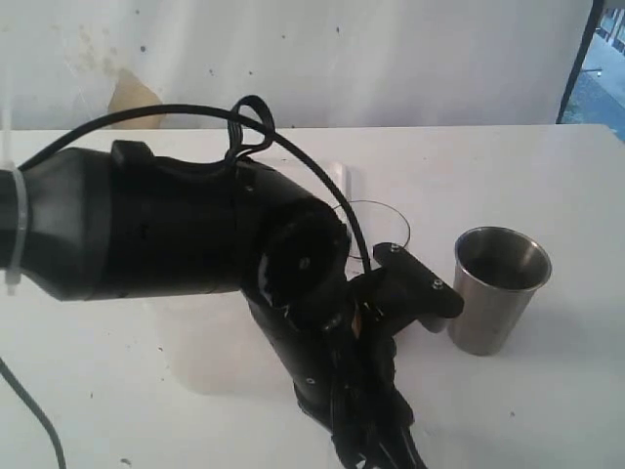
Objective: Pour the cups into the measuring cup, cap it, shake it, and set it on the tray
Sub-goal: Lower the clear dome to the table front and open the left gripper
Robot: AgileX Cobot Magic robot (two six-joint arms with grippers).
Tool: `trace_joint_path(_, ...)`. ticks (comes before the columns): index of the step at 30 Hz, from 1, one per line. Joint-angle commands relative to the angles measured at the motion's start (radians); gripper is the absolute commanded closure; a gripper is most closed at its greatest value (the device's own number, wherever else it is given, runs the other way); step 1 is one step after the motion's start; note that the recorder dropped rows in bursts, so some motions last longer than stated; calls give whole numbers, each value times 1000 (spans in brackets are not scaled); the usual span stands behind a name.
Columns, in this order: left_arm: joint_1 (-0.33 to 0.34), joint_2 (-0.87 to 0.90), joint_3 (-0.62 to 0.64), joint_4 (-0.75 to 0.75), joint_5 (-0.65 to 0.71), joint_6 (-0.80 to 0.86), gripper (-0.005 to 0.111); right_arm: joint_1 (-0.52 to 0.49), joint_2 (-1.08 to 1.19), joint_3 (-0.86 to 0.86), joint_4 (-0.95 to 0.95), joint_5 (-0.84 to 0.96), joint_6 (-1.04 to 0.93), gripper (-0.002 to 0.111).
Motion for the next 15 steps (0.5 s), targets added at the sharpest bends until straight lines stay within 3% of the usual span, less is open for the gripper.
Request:
trace_joint_path(1, -5, -3, -7, 12, -32, 1, 102, 6, -6, 4, -3, -6, -1, 108)
trace_joint_path(8, -5, -3, -7, 75, -59, -36, 60, 6, -6, 4, -3, -6, -1, 108)
trace_joint_path(15, -5, -3, -7, 135, -59, -86, 43, 6, -6, 4, -3, -6, -1, 108)
